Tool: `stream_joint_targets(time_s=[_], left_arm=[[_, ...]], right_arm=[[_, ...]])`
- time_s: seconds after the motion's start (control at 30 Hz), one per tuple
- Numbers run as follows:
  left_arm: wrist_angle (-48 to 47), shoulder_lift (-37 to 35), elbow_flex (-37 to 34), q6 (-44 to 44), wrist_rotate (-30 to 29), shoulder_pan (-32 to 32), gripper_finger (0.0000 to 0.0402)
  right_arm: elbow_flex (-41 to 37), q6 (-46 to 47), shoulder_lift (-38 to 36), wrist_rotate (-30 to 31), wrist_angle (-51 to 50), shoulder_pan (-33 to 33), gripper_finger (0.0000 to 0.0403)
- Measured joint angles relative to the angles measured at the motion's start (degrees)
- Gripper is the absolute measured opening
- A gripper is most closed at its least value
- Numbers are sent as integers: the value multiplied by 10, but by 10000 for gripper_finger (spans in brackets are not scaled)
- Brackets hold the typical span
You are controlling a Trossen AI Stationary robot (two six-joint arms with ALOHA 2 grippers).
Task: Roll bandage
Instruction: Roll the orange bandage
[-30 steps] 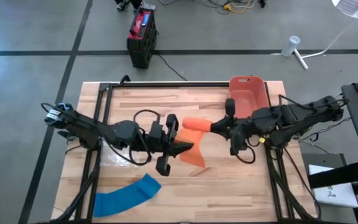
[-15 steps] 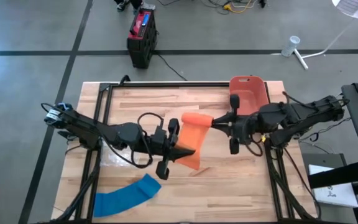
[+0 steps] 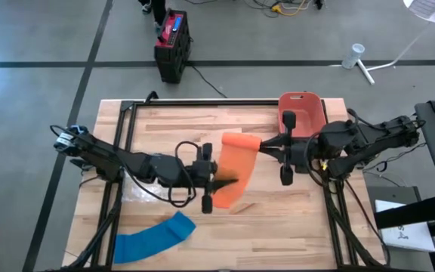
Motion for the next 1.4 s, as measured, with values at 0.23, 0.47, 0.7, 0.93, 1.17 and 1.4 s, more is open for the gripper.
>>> stream_joint_targets(time_s=[0.23, 0.47, 0.7, 0.93, 1.17, 1.4], left_arm=[[-40, -14, 0, 71, -106, -1, 157], [-130, -79, 0, 115, -117, -11, 228], [-57, -103, 1, 225, -67, -21, 235], [23, -56, 3, 338, -46, -23, 249], [43, -35, 5, 381, -57, -7, 287], [24, -33, 5, 358, -60, 13, 278]], right_arm=[[-8, -4, -6, -36, 1, 4, 7], [-55, -26, -32, -45, 8, 5, 3], [-123, -53, -43, -80, 68, 4, 1], [-160, -65, -57, -128, 142, -16, 1], [-162, -30, -54, -143, 141, -25, 0], [-162, -19, -51, -172, 139, -26, 2]])
